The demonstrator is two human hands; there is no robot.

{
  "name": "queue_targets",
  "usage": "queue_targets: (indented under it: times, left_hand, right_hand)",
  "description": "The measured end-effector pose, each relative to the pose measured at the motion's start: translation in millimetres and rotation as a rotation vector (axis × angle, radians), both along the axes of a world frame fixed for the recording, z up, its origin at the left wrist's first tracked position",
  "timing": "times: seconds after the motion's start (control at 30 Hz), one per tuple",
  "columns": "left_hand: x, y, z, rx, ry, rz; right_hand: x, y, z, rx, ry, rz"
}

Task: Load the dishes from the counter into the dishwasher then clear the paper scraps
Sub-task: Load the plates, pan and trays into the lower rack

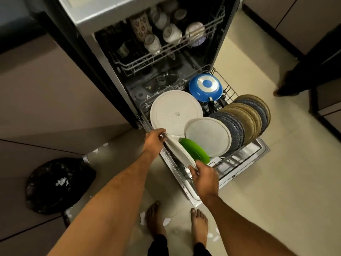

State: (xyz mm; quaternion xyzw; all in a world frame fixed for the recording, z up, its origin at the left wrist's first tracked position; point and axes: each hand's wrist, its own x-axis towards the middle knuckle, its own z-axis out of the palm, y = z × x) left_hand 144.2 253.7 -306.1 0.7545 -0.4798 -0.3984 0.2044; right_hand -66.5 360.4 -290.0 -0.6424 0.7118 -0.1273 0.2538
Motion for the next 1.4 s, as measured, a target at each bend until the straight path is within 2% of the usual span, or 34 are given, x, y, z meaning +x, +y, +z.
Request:
queue_targets:
  times: [0.3,0.47,0.63,0.8,1.4]
  left_hand:
    - [-8,-2,-53,0.09,0.019,-0.008]
    - [-11,-1,-85,0.067,0.143,-0.005]
    - [-18,-1,-75,0.059,0.087,0.068]
    - [-25,2,-72,0.09,0.004,0.061]
    - [-32,32,-55,0.081,-0.123,0.158]
  right_hand:
    - [10,-3,-60,0.158,-0.084,-0.049]
    - [19,-2,-74,0.167,-0.107,-0.072]
    - [17,-9,-75,0.222,0.001,-0.021]
    - [12,-20,-73,0.287,0.017,0.03]
    - [0,-20,-71,0.318,-0.103,0.157]
